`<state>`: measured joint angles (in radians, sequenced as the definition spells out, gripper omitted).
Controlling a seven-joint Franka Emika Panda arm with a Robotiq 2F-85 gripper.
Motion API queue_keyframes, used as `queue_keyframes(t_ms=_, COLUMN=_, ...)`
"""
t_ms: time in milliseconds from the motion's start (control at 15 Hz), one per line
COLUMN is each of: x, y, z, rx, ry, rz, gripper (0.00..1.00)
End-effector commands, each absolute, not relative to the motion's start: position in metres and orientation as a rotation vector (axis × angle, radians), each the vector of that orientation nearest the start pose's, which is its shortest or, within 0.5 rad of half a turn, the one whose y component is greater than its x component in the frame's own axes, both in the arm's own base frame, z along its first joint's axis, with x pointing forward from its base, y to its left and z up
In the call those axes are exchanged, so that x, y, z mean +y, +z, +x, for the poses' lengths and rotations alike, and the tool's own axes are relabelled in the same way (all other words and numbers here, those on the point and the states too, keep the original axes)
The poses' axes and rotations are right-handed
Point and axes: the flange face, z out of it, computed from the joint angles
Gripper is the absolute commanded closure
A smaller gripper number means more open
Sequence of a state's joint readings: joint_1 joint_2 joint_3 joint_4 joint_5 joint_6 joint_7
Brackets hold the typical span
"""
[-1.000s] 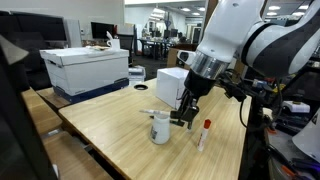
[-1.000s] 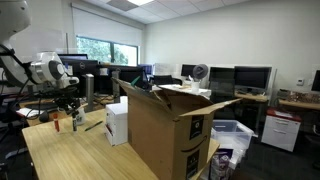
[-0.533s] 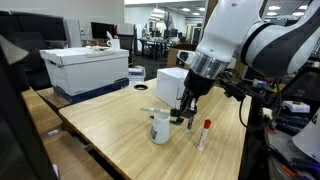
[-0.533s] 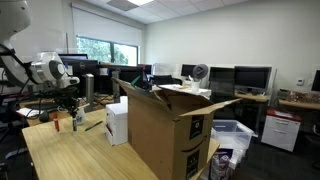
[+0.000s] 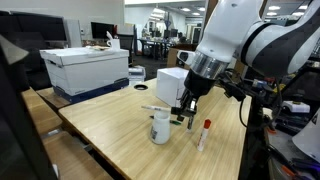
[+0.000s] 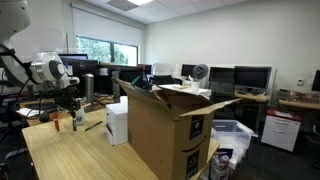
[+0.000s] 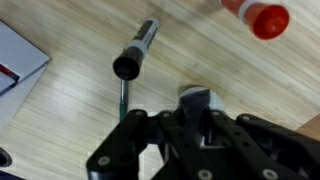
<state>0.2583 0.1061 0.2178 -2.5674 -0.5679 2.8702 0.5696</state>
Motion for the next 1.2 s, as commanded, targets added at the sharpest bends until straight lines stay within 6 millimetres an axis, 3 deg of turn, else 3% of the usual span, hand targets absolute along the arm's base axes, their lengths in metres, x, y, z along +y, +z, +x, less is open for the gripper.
queue_keyframes(t_ms=0, x=0.243, y=0.245, z=0.393, rx=-0.689, ry=-0.42, rz=-3.118, gripper=0.95)
queue_keyframes(t_ms=267, x=0.243, y=0.246, z=0.393, rx=-0.728, ry=-0.322, rz=-3.205, gripper=0.94)
queue_keyframes(t_ms=867, x=0.268, y=0.291, z=0.402, rx=-0.841, ry=-0.249, rz=-3.362, gripper=0.95)
queue_keyframes(t_ms=1133, x=0.275, y=0.305, z=0.401, rx=-0.945, ry=-0.119, rz=-3.359, gripper=0.95)
